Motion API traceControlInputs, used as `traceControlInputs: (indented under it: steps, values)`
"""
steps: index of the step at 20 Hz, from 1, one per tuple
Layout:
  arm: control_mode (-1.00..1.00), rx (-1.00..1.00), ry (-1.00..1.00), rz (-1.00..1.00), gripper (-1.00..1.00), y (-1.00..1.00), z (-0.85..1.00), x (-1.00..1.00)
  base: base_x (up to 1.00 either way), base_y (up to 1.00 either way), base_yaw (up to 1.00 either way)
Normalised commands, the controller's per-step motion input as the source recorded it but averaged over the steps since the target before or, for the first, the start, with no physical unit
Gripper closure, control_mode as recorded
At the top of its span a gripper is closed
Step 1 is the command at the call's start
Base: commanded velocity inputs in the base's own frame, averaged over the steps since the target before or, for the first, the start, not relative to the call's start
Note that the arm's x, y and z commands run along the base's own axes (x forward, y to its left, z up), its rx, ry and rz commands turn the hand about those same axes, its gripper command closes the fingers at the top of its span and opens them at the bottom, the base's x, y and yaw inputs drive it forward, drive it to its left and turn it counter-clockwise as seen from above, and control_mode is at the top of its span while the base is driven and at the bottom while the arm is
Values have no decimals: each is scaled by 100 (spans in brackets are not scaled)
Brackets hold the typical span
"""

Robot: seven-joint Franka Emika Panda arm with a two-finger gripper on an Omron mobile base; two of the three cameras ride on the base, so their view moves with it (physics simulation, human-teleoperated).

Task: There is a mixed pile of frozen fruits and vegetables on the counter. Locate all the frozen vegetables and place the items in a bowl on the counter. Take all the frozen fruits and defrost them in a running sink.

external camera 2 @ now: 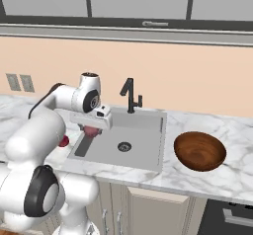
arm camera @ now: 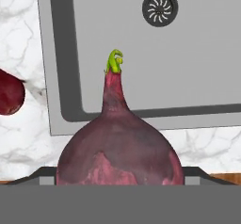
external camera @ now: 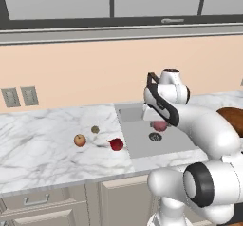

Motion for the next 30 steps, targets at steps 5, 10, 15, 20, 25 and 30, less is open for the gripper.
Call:
traceControlInputs:
  steps: [5, 10, 15, 20, 25, 30]
  values:
    - [-100, -1, -5, -1, 100, -34, 9, 0, 0, 0, 0]
    - [-100, -3, 0, -3, 100, -43, 10, 7, 0, 0, 0]
    - [-100, -4, 0, -2, 100, -41, 11, 8, 0, 0, 0]
    - [-100, -3, 2, -3, 100, -46, 7, 12, 0, 0, 0]
    - [-100, 0, 7, -3, 100, -44, 0, 20, 0, 0, 0]
    - [-100, 0, 0, -2, 100, -49, 4, 10, 0, 0, 0]
